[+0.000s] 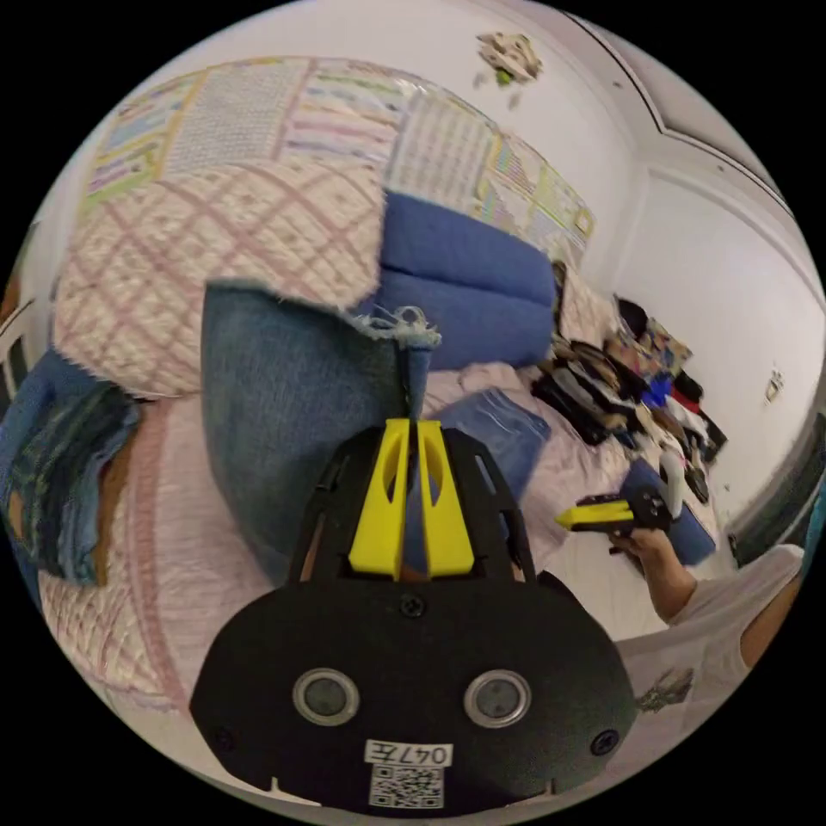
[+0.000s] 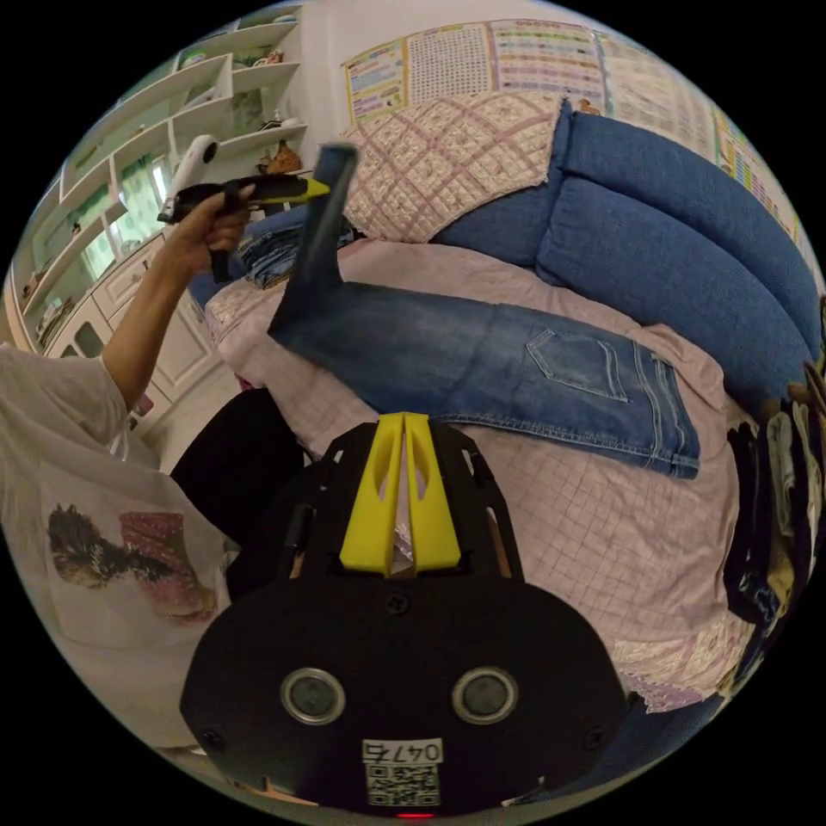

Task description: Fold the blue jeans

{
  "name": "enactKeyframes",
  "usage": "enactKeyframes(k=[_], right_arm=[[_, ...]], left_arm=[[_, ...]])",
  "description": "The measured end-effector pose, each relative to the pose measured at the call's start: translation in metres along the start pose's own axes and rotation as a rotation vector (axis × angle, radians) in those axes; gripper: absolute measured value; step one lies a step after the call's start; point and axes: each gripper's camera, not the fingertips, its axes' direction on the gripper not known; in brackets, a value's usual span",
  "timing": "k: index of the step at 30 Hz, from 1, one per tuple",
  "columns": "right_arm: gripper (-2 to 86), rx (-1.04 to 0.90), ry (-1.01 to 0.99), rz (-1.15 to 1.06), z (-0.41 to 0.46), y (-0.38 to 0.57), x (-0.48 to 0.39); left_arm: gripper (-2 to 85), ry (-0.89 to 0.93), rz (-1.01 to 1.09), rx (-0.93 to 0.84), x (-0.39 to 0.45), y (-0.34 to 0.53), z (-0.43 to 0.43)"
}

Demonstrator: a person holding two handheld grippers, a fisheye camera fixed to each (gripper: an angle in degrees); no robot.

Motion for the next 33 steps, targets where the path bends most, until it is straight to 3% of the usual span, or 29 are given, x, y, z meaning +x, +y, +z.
enactKeyframes(k=[2,5,9,15,26,33], right_arm=[[-0.5,-0.015,-0.001,0.031,-0.002,0.01,0.015],[-0.2,-0.04,-0.008,0.069,-0.003,0.019,0.033],[1.4,-0.015,-0.021,0.111,-0.008,0.024,0.055],[2.2,0.041,-0.102,0.186,0.007,-0.005,0.092],[1.3,-0.228,0.003,0.08,0.087,-0.069,0.13],[-0.8,-0.148,0.03,0.045,0.07,-0.047,0.144]], left_arm=[[0.8,0.049,0.05,-0.203,0.042,0.026,0.089],[3.5,0.055,0.083,-0.362,0.077,0.077,0.159],[4.4,0.045,0.087,-0.299,0.092,0.127,0.151],[1.1,-0.184,-0.058,-0.139,0.066,0.188,0.109],[-0.7,-0.242,-0.175,-0.189,0.034,0.259,0.163],[-0.9,-0.204,-0.192,-0.192,0.019,0.281,0.176]])
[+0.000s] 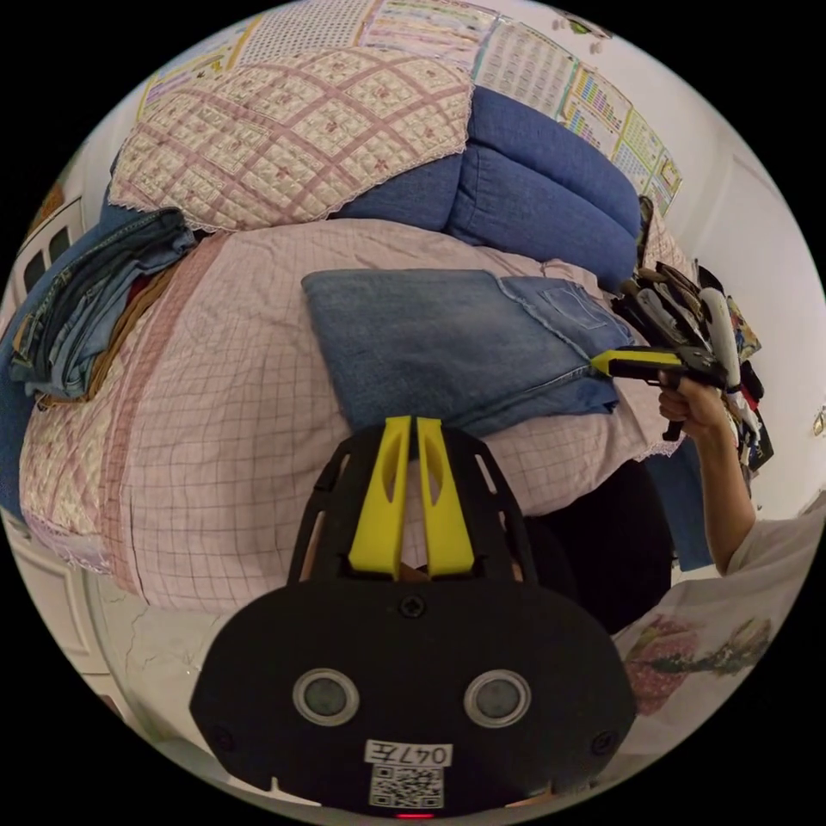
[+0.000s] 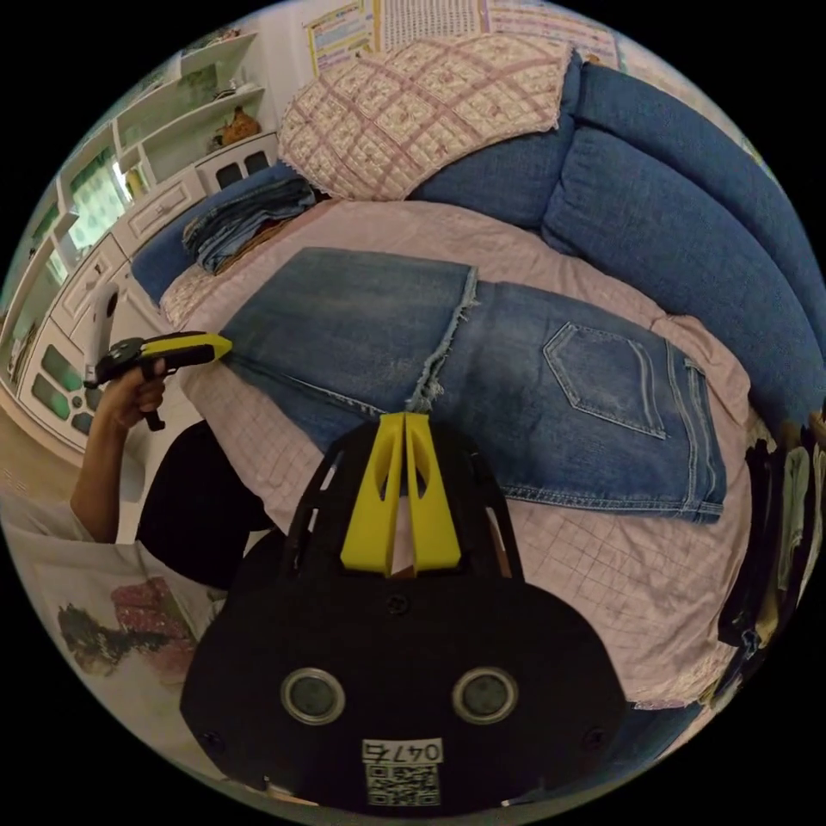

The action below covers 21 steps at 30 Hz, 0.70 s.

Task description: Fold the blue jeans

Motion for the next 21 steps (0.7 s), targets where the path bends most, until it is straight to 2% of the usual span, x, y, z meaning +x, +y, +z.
enactKeyframes(k=[3,6,9,12,14,17,21], right_arm=[[-1.0,-0.073,-0.032,-0.003,0.021,0.004,0.016],[-0.3,-0.043,-0.042,0.031,0.015,0.009,0.033],[1.3,0.084,-0.076,0.11,-0.014,0.028,0.063],[3.7,0.318,-0.055,0.418,-0.053,0.077,0.132],[5.3,0.484,-0.053,0.754,-0.072,0.133,0.201],[6.9,0.543,-0.054,1.028,-0.072,0.182,0.264],[9.2,0.498,-0.094,1.12,-0.058,0.187,0.305]], left_arm=[[-0.9,0.011,0.004,-0.016,-0.007,0.004,0.006],[-0.9,0.008,0.003,-0.018,-0.014,0.009,0.01],[-0.9,0.016,-0.009,-0.01,-0.023,0.016,0.012],[-1.0,0.034,-0.024,-0.004,-0.035,0.022,0.015],[-1.0,0.046,-0.031,-0.003,-0.045,0.026,0.016],[-1.0,0.059,-0.037,-0.001,-0.057,0.03,0.016],[-1.0,0.081,-0.056,0.006,-0.073,0.036,0.014]])
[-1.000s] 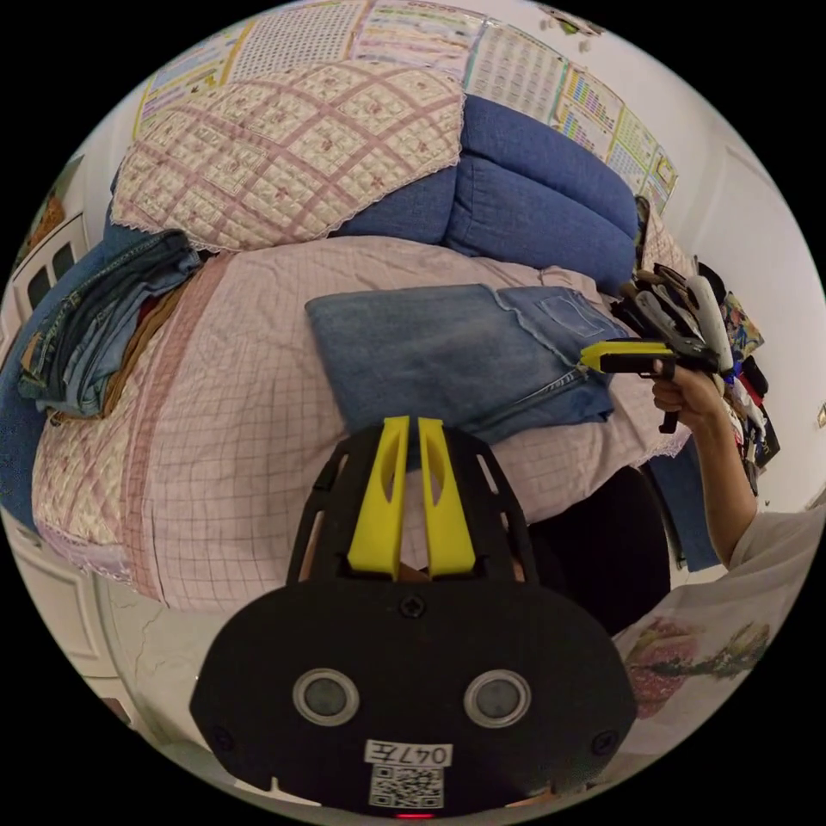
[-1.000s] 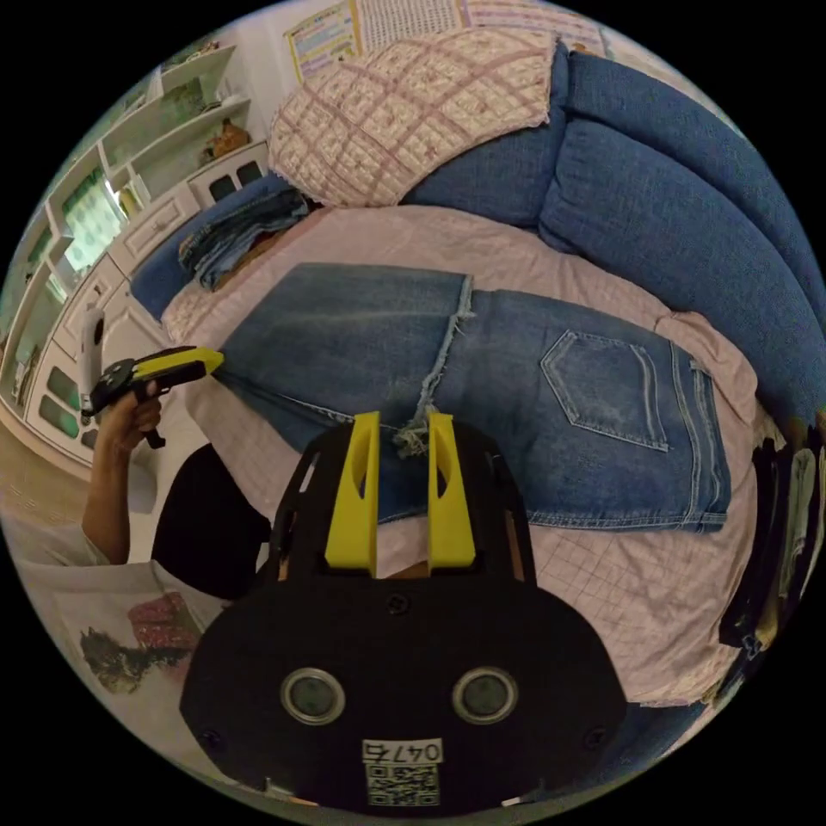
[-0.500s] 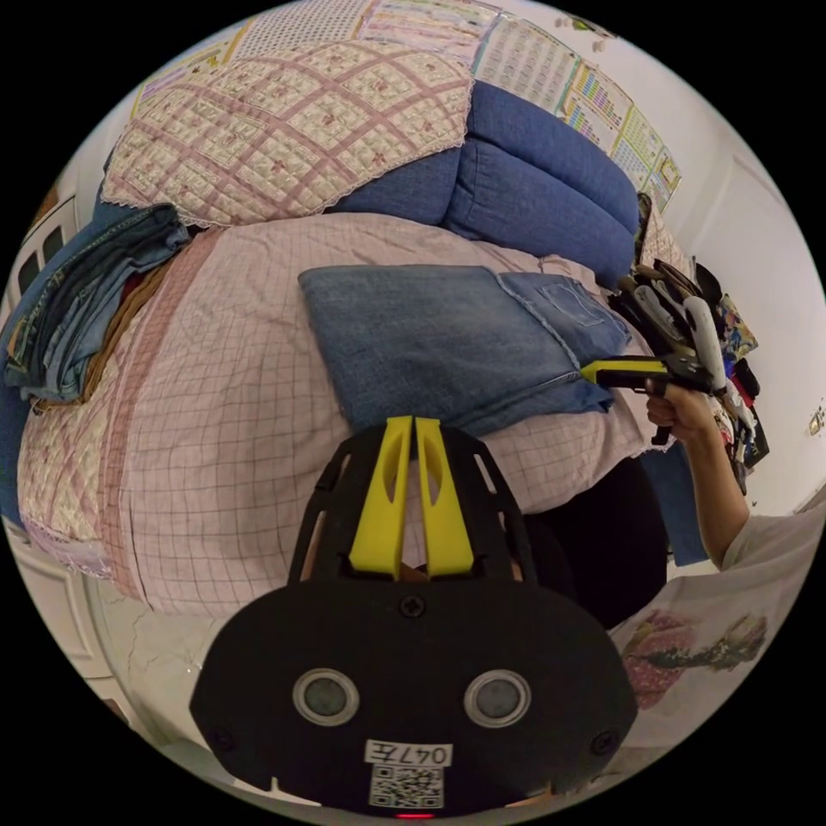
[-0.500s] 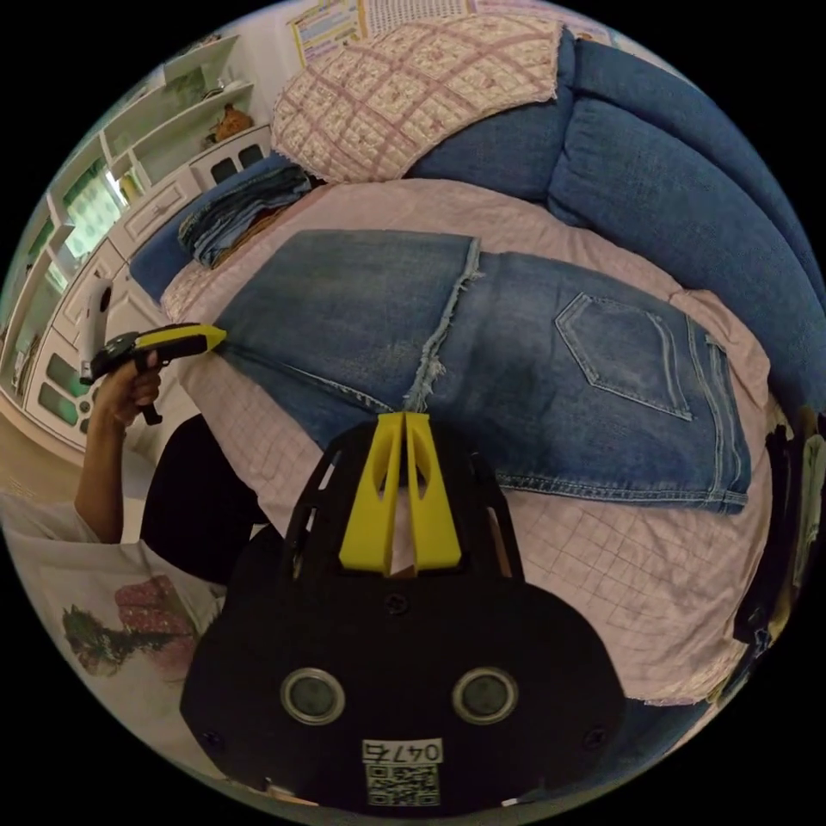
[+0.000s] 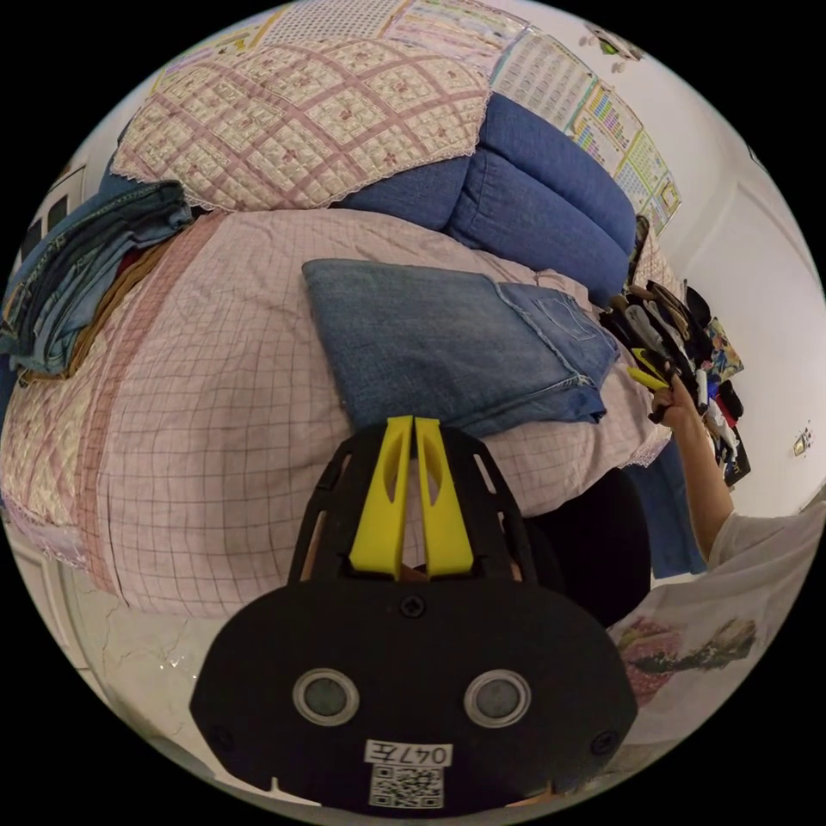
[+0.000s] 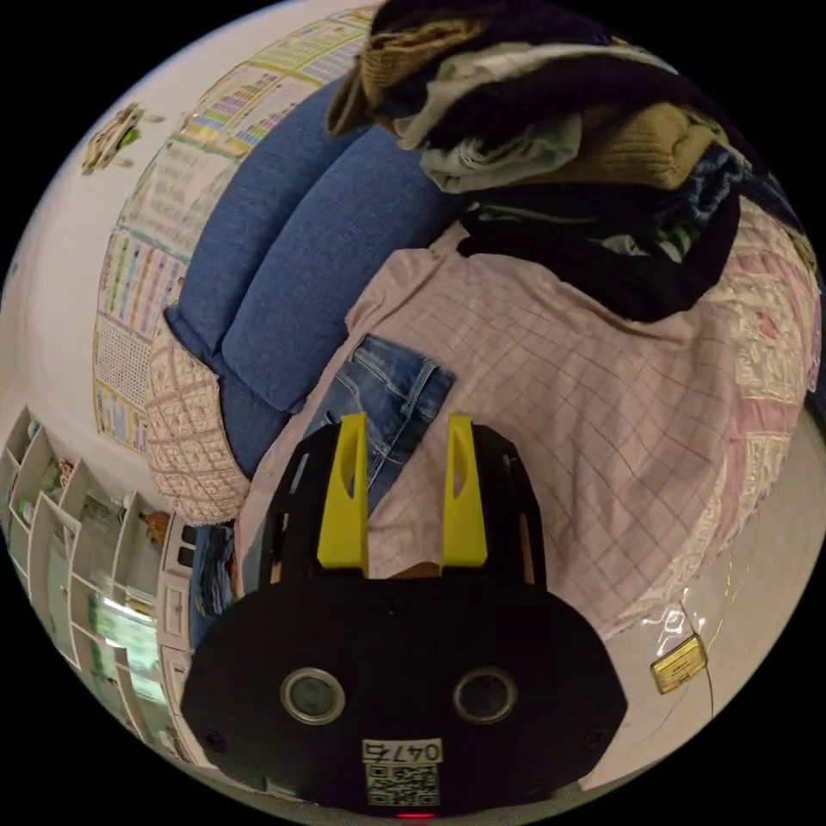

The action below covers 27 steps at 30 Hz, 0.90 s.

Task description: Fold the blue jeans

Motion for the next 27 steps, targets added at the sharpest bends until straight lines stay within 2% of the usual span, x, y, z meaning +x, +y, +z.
enactKeyframes(k=[6,8,12,15,18,20,21,23,27], right_arm=[[7.7,-0.067,-0.053,0.115,0.038,-0.011,0.008],[4.3,-0.092,-0.079,0.093,0.049,-0.006,-0.005],[1.0,-0.089,0.0,0.034,0.052,0.008,-0.044],[0.3,-0.002,-0.022,-0.197,0.038,0.031,-0.127],[0.1,0.025,-0.037,-0.52,0.036,0.079,-0.248],[0.1,0.041,-0.099,-0.794,0.042,0.141,-0.349],[0.1,0.04,-0.118,-0.863,0.045,0.159,-0.373],[0.1,0.007,-0.203,-1.123,0.064,0.244,-0.456],[0.2,-0.154,-0.344,-1.384,0.112,0.377,-0.532]], left_arm=[[-1.0,0.018,-0.017,0.011,-0.024,0.006,-0.008],[-1.0,0.023,-0.019,0.014,-0.034,0.008,-0.012],[-1.0,0.04,-0.026,0.015,-0.05,0.009,-0.019],[-1.0,0.047,-0.028,0.019,-0.061,0.01,-0.025],[-1.0,0.051,-0.027,0.022,-0.073,0.01,-0.033],[-1.0,0.059,-0.031,0.022,-0.082,0.01,-0.039],[-1.0,0.062,-0.033,0.022,-0.085,0.01,-0.04],[-1.0,0.077,-0.044,0.025,-0.095,0.009,-0.048],[-0.9,0.082,-0.062,0.071,-0.108,0.015,-0.068]])
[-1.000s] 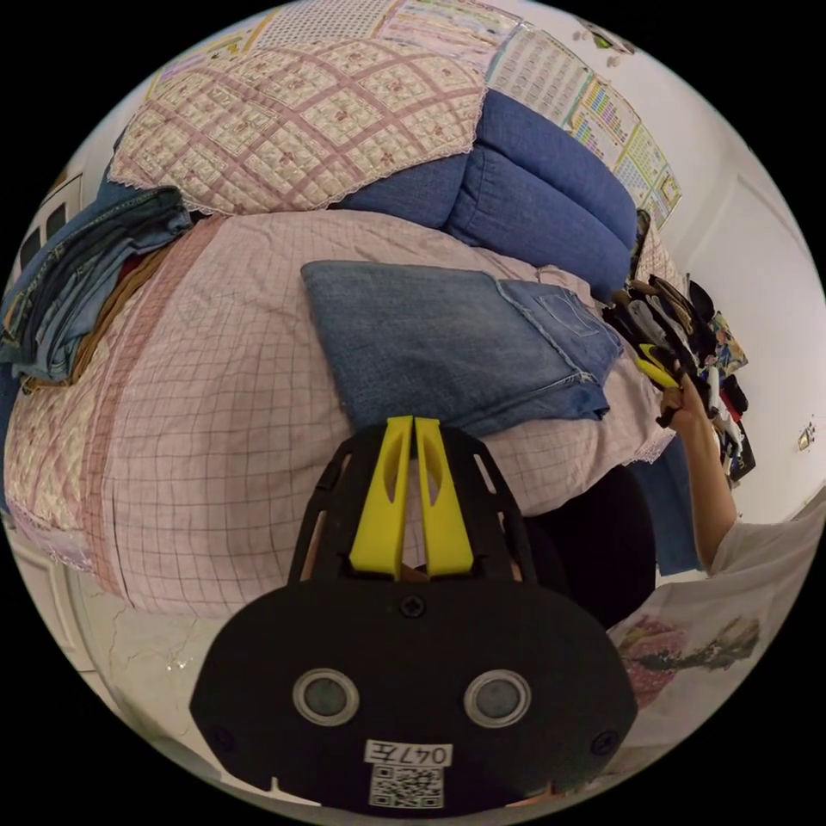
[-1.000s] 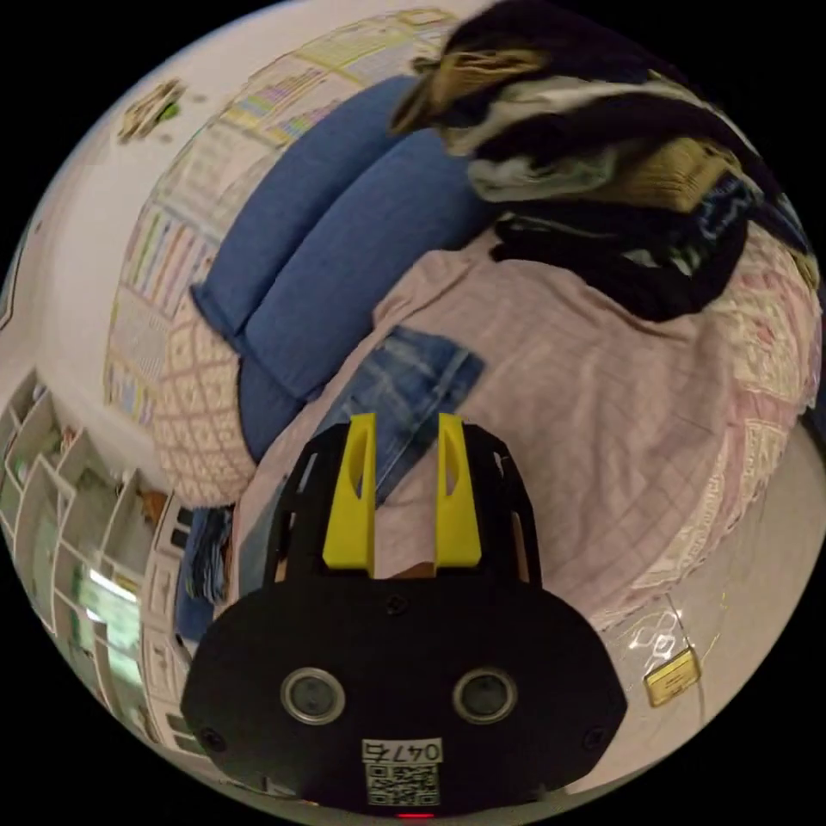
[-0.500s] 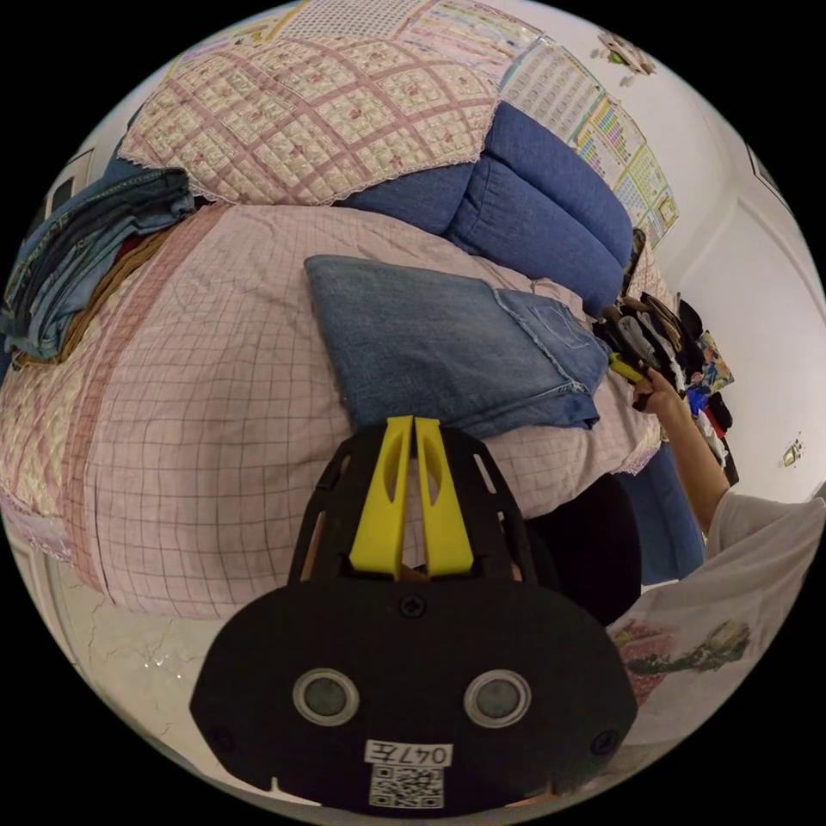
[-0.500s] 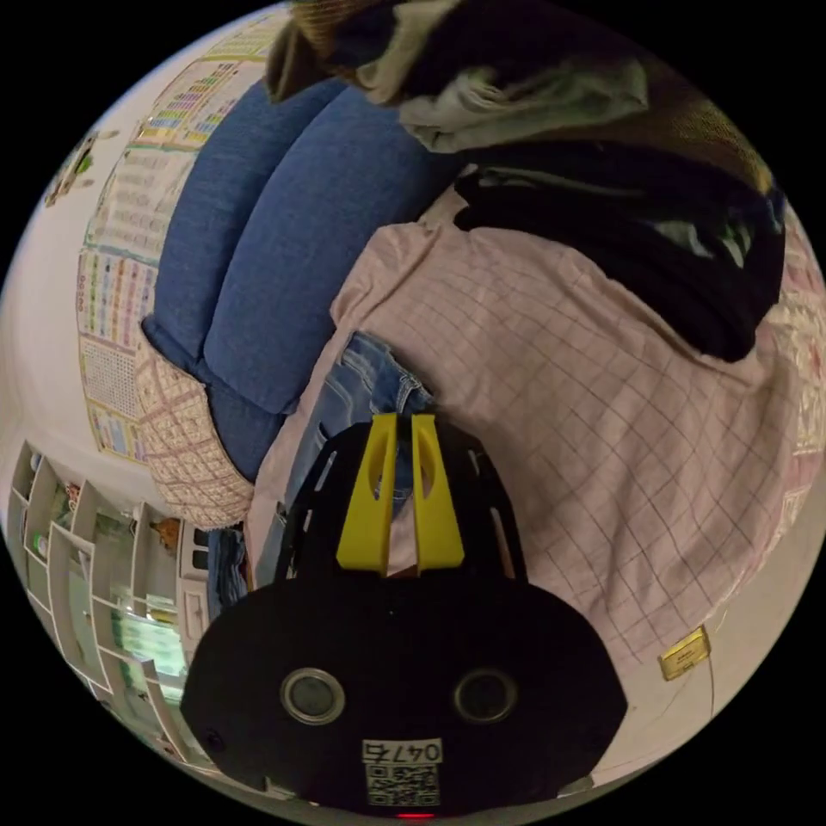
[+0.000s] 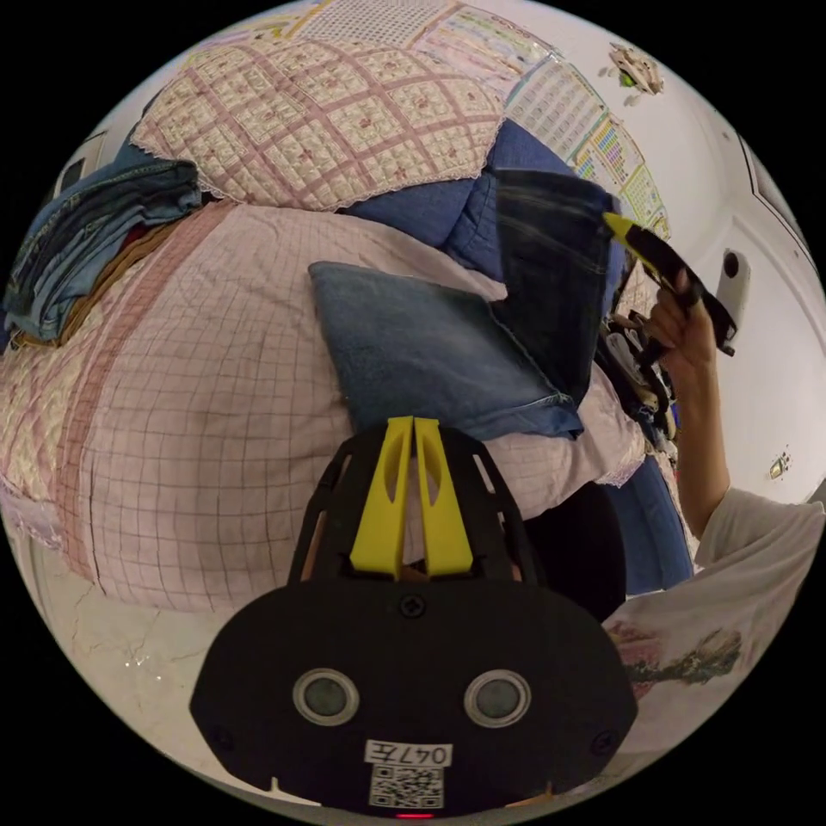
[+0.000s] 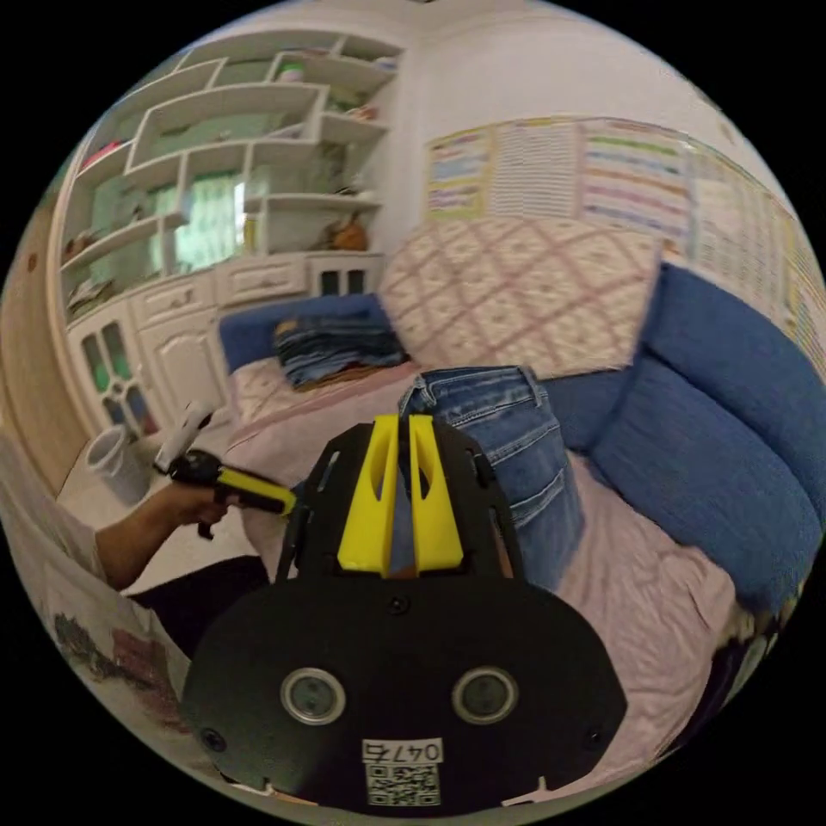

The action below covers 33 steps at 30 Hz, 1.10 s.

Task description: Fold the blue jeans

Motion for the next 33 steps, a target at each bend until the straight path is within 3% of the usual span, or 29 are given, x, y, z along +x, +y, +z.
enactKeyframes(k=[5,11,16,23,27,30,33], right_arm=[[0.4,-0.256,-0.23,-0.098,0.147,0.011,-0.117],[3.9,-0.275,-0.346,-0.054,0.184,-0.002,-0.156],[10.0,-0.285,-0.208,-0.166,0.189,-0.019,-0.191],[7.8,-0.337,-0.077,-0.246,0.245,-0.024,-0.25],[10.6,-0.422,-0.217,-0.251,0.278,-0.03,-0.266],[10.9,-0.406,-0.157,-0.309,0.28,-0.03,-0.271],[9.9,-0.36,-0.217,-0.257,0.261,-0.035,-0.245]], left_arm=[[-0.1,-0.04,-0.014,0.008,-0.022,0.013,-0.033],[2.3,-0.021,-0.065,0.026,-0.051,0.019,-0.058],[5.2,0.101,-0.16,0.128,-0.079,0.017,-0.073],[9.7,0.252,-0.285,0.236,-0.115,0.013,-0.092],[10.2,0.249,-0.318,0.25,-0.125,0.011,-0.097],[10.3,0.239,-0.334,0.233,-0.128,0.006,-0.093],[10.6,0.245,-0.347,0.217,-0.128,0.001,-0.084]])
